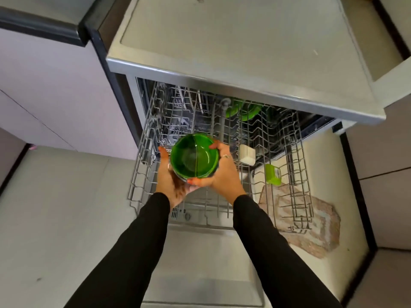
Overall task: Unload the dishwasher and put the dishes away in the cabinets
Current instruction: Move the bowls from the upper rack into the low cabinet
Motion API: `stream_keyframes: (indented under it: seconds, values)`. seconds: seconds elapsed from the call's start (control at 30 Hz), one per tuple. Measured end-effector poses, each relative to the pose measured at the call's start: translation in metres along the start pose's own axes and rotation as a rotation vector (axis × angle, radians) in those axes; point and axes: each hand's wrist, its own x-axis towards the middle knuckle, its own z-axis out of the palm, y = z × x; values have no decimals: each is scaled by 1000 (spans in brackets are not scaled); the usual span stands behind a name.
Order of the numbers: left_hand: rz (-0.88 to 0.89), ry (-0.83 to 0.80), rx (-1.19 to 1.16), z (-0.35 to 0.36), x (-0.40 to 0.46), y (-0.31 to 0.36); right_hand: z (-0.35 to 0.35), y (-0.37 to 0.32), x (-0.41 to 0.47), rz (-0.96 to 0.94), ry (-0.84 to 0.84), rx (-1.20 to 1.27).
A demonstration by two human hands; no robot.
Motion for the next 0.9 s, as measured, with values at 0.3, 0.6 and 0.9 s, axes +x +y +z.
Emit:
stream_keyframes:
  seconds: [0.3,0.6,0.9]
  values:
    - [52,54,6,-17,-3,7,-24,9,9,26,-45,132]
    - [87,164,12,-23,33,-11,-97,123,86,309,-328,-1022]
    - [60,177,3,-26,44,-31,-99,115,79,202,-197,-1334]
